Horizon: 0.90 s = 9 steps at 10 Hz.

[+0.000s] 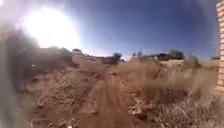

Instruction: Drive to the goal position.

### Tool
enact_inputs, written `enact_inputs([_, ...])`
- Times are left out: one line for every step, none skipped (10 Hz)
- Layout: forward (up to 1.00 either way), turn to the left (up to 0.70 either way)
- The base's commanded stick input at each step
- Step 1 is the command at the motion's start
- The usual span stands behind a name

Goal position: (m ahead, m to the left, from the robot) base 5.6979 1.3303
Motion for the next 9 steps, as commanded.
enact_inputs([0.50,0.00])
enact_inputs([0.50,0.00])
enact_inputs([0.50,0.00])
enact_inputs([0.50,0.00])
enact_inputs([0.50,0.00])
enact_inputs([0.50,0.00])
enact_inputs([0.50,0.00])
enact_inputs([0.50,0.00])
enact_inputs([0.50,0.00])
